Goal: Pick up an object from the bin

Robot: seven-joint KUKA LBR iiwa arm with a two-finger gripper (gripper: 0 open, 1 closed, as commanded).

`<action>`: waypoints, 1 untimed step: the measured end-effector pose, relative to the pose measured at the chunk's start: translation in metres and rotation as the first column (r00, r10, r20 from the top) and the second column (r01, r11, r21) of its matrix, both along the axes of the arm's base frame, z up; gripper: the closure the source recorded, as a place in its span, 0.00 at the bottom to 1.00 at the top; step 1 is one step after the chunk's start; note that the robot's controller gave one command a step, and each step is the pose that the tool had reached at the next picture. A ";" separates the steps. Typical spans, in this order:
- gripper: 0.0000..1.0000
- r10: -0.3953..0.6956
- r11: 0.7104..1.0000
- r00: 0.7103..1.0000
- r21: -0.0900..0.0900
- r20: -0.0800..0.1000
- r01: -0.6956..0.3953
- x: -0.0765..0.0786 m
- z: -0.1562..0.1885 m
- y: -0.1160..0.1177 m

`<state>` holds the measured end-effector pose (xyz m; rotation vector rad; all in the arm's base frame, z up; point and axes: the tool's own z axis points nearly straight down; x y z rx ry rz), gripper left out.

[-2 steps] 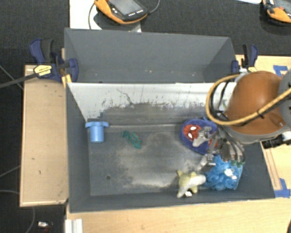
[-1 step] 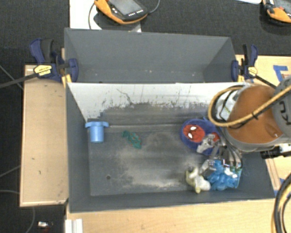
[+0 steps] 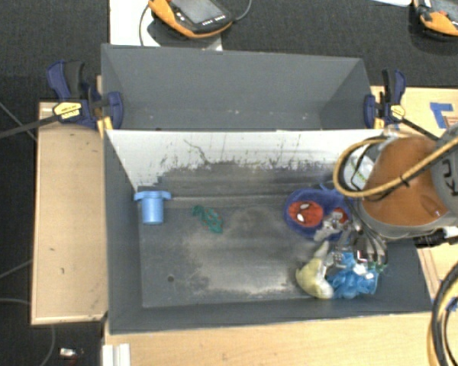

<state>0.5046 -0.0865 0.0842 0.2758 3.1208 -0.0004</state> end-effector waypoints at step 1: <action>0.00 0.235 0.972 0.972 -0.001 0.002 -0.235 0.020 -0.005 -0.005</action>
Offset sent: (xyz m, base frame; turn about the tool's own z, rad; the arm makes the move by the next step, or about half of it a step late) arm 0.0091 -0.0288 0.0122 -0.1446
